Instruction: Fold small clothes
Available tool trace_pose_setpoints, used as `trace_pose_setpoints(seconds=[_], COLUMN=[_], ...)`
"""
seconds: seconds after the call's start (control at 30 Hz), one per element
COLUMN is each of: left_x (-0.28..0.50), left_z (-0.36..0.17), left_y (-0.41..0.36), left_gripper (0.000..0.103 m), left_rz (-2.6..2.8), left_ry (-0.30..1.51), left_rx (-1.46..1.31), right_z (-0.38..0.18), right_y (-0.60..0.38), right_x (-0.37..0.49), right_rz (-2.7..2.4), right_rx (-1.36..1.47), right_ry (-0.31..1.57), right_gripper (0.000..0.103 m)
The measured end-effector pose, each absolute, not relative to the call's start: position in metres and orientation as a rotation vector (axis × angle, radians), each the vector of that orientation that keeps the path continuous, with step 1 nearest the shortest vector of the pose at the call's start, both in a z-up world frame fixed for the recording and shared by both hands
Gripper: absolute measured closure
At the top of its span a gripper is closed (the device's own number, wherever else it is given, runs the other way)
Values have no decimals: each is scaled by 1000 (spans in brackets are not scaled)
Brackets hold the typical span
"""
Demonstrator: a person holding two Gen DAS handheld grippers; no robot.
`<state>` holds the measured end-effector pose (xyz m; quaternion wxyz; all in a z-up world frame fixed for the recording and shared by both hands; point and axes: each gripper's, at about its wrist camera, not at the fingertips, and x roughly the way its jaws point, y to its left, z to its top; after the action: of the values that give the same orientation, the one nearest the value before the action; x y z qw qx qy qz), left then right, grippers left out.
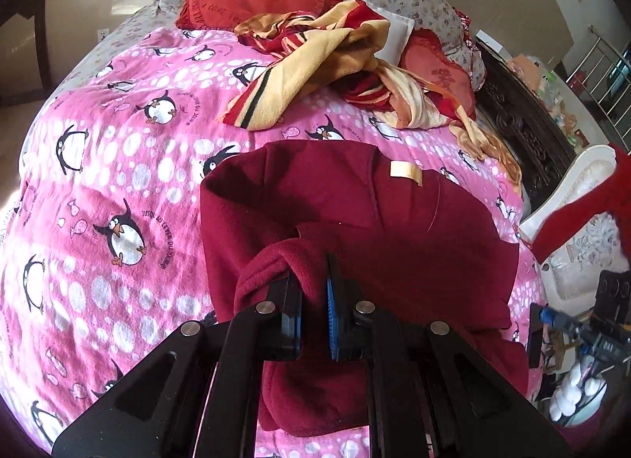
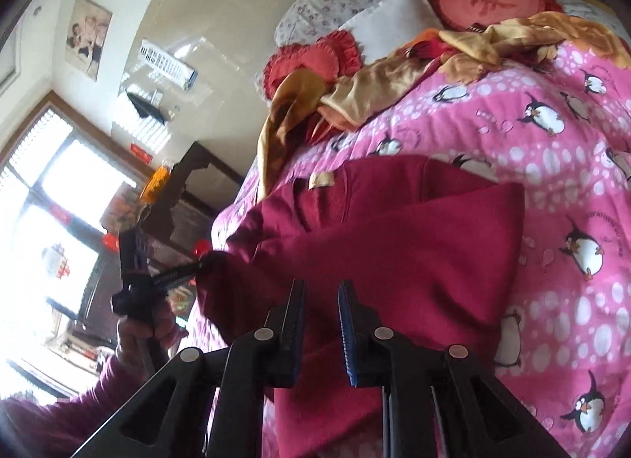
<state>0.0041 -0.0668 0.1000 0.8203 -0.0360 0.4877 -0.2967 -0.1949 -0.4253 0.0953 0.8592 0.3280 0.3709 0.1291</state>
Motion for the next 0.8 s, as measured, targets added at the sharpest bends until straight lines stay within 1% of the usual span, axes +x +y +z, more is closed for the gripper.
trace_pose_setpoints(seconds=[0.03, 0.07, 0.1, 0.13, 0.27, 0.4, 0.43, 0.47, 0.5, 0.53, 0.6, 0.63, 0.73, 0.8], left_x=[3, 2, 1, -1, -5, -11, -12, -14, -15, -16, -17, -16, -4, 9], left_z=[100, 100, 100, 100, 101, 102, 102, 103, 104, 105, 110, 112, 113, 107], left_y=[-66, -65, -63, -62, -59, -53, -51, -49, -47, -44, -38, -37, -44, -55], left_gripper=[95, 95, 95, 95, 95, 95, 95, 95, 95, 95, 95, 95, 95, 94], left_rz=[-634, -635, -634, -634, -629, -619, -616, -613, -611, -613, -637, -649, -659, -651], left_ry=[1037, 1035, 1033, 1029, 1022, 1024, 1025, 1029, 1036, 1043, 1052, 1057, 1081, 1100], left_rx=[-74, -69, -64, -59, -48, -63, -63, -60, -56, -54, -59, -62, -80, -95], right_z=[95, 94, 92, 89, 66, 29, 20, 12, 5, 0, 7, 19, 63, 81], right_y=[-419, -412, -404, -398, -377, -351, -344, -337, -331, -326, -326, -331, -372, -404], right_x=[-203, -213, -225, -236, -273, -272, -266, -261, -255, -248, -237, -234, -221, -203], right_rz=[293, 321, 351, 370, 426, 416, 427, 433, 447, 458, 465, 480, 504, 449], right_rx=[678, 669, 668, 673, 714, 689, 682, 677, 681, 689, 697, 717, 833, 895], right_ry=[795, 811, 819, 827, 872, 929, 930, 933, 946, 961, 938, 896, 690, 611], right_gripper=[62, 50, 32, 29, 29, 29, 36, 46, 72, 85, 88, 88, 88, 88])
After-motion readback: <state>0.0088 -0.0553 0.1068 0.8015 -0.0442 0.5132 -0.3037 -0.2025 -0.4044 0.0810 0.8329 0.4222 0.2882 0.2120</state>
